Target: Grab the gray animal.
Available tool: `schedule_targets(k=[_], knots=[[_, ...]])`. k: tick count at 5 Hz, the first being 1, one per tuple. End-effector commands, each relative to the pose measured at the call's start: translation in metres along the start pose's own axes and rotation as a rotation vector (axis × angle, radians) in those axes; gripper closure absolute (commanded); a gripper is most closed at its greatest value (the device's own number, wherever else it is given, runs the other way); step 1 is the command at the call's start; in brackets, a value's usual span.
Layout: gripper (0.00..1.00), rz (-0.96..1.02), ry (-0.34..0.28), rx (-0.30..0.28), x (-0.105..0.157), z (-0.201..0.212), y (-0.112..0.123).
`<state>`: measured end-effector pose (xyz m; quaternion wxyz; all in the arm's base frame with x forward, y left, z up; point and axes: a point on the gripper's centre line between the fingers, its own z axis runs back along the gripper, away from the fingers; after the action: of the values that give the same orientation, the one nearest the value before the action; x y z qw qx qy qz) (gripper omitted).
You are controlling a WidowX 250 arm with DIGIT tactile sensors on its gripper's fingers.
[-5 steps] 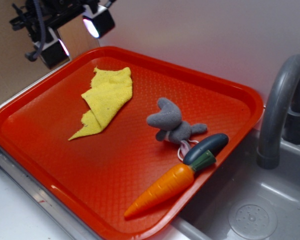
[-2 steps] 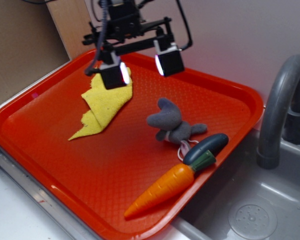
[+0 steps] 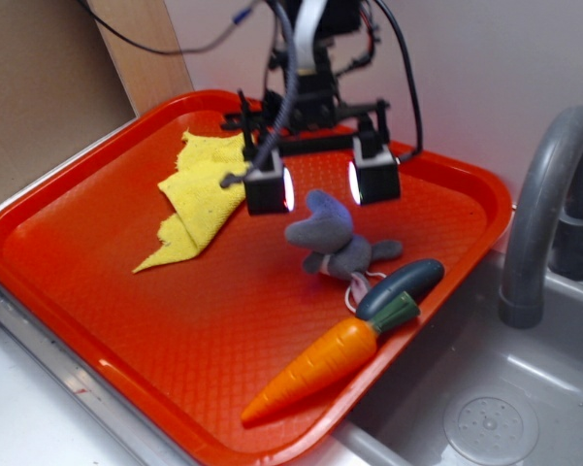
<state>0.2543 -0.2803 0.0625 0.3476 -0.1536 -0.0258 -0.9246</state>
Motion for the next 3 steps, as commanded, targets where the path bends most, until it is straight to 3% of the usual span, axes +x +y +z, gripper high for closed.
schedule_targets(k=[1, 2, 3], knots=[[1.00, -0.138, -0.003, -0.016, 0.032, -0.011, -0.007], [1.00, -0.067, 0.001, -0.006, 0.033, -0.004, -0.012], [1.00, 0.183, 0.016, 0.035, 0.028, 0.029, -0.037]])
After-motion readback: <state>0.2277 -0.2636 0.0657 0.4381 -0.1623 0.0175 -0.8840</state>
